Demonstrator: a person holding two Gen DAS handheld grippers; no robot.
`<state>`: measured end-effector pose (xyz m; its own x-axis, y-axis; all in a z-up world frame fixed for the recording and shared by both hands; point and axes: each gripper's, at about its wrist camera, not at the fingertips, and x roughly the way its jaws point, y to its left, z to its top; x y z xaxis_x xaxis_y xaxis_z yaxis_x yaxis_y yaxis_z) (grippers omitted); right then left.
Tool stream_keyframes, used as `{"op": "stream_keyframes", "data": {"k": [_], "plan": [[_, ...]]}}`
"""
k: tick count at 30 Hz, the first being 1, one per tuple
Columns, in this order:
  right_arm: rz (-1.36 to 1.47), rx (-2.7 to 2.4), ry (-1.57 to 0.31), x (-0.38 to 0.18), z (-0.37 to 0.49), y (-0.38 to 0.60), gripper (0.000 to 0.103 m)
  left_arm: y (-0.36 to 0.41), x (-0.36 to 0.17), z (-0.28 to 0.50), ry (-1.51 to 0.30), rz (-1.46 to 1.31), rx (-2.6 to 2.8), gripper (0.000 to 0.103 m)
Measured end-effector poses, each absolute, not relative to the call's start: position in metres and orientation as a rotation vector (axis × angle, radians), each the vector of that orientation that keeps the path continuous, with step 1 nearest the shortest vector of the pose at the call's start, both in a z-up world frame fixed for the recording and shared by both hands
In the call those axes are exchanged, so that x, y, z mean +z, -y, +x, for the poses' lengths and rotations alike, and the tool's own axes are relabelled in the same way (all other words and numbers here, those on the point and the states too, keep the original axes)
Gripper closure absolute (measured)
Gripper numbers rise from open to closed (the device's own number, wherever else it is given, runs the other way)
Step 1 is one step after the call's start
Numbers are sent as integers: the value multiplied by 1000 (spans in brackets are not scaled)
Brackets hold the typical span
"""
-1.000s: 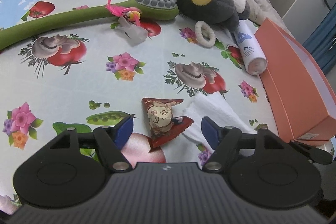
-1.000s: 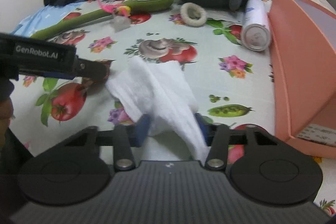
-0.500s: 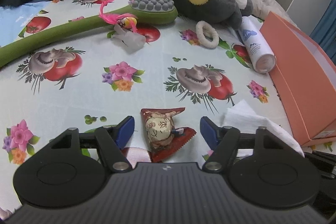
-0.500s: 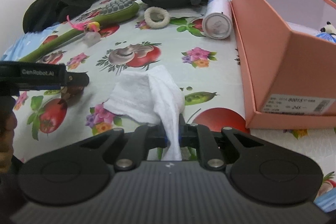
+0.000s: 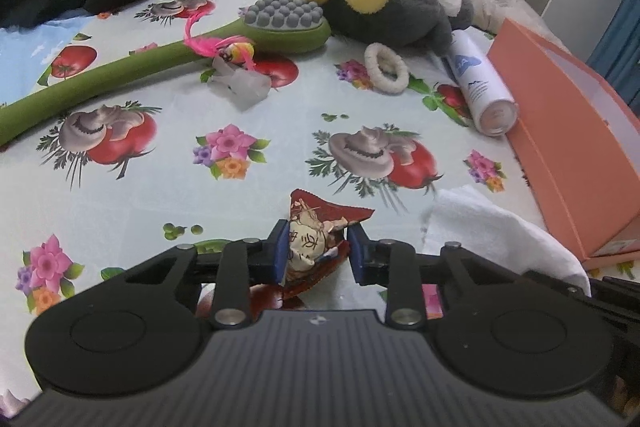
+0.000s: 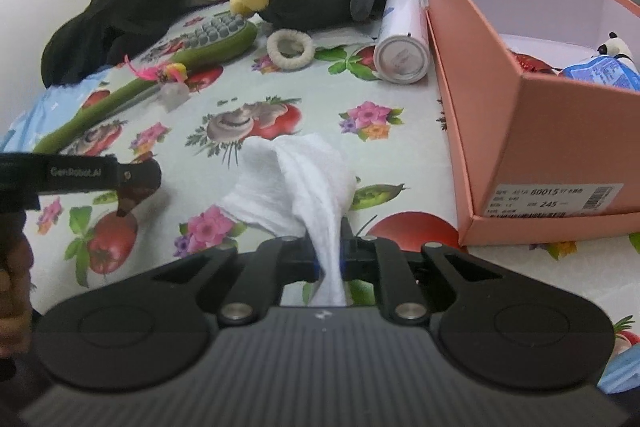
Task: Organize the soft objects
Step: 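Carry candy and towel over pink box and open both tools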
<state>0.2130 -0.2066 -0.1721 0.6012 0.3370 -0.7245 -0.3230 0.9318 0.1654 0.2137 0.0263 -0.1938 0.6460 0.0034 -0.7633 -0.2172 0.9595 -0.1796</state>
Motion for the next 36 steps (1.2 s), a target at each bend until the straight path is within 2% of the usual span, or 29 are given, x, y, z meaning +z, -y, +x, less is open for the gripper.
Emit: {"op": "stream_keyframes", "data": {"k": [9,36], "plan": [[47,384,-793,-131,212,210,92,-11,-159,208,-846,-258,64,68],[75,318,-507,37,233,289,92,83,26,247,-619,-179,-134,68]]}}
